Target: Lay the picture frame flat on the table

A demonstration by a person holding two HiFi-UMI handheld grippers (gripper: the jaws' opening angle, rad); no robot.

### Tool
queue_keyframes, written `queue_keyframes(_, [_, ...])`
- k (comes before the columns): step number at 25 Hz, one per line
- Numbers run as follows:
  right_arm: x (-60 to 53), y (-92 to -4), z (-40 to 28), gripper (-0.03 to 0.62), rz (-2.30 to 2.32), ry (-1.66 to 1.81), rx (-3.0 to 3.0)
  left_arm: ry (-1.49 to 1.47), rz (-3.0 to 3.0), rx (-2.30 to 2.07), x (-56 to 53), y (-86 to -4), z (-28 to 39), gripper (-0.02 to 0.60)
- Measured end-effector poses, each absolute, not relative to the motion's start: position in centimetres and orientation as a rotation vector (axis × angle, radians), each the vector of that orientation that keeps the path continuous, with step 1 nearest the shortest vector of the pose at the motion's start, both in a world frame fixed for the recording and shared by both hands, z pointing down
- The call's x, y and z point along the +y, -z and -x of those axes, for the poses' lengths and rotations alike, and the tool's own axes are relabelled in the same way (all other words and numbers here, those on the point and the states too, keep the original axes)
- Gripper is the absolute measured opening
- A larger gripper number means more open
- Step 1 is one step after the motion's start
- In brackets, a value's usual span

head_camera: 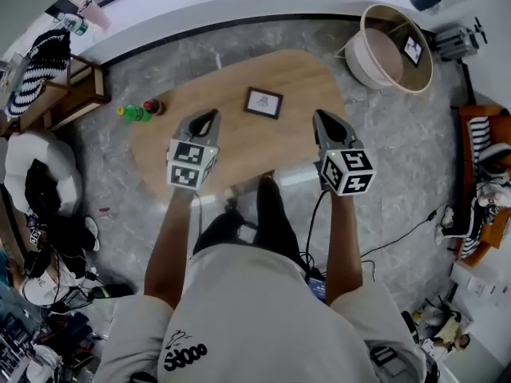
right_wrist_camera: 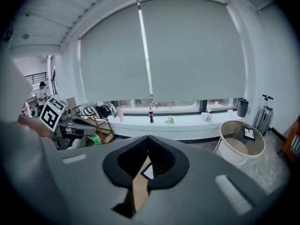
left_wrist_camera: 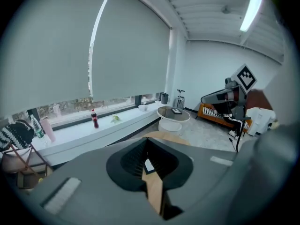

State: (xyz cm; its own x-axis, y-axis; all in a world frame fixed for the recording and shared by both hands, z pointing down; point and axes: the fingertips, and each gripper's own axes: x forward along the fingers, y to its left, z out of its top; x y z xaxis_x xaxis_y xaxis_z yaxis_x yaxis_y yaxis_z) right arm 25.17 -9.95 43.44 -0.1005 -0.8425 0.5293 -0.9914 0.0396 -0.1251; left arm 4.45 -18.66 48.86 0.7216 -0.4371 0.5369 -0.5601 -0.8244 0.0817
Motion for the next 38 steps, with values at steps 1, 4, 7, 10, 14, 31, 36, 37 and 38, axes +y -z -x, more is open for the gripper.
queue_keyframes(1, [-9.7,-42.6,-24.5,0.003,-1.856,-0.649,-2.020,-0.735,-2.712,-0.790,-18.6,-47.8,-4.3,0.009])
queue_keyframes(4, [-8.6,-40.4,-22.8,0.003,-1.819,-0.580,-2.042,-0.690,-2.766,-0.799,-18.0,-45.1,-3.7,0.011])
queue_keyframes(7, [-7.2,-38.0,-21.3,0.003,-1.792,-0.502,-2.053,-0.650,-2.807,-0.806,-17.0,-42.8,-3.1,0.011])
queue_keyframes(10, [-6.0,-35.1,-20.3,0.003,-1.802,-0.425,-2.058,-0.609,-2.861,-0.799,-15.7,-40.4,-2.8,0.009])
queue_keyframes(14, [-4.6,-31.7,-18.7,0.003,-1.837,-0.333,-2.071,-0.556,-2.929,-0.784,-13.9,-36.9,-2.2,0.009])
queue_keyframes(31, [-0.4,-19.3,-14.5,0.003,-1.967,-0.017,-2.086,-0.253,-3.198,-0.741,-9.2,-22.4,0.2,0.009])
queue_keyframes(36, [-0.3,-16.7,-13.1,0.003,-1.946,0.052,-2.109,-0.178,-3.245,-0.754,-8.7,-19.2,0.9,0.009])
queue_keyframes(37, [-0.1,-16.3,-13.0,0.003,-1.945,0.065,-2.112,-0.170,-3.254,-0.747,-8.5,-18.8,0.8,0.009])
queue_keyframes(38, [0.0,-15.9,-12.9,0.003,-1.942,0.077,-2.116,-0.163,-3.262,-0.736,-8.2,-18.4,0.7,0.009])
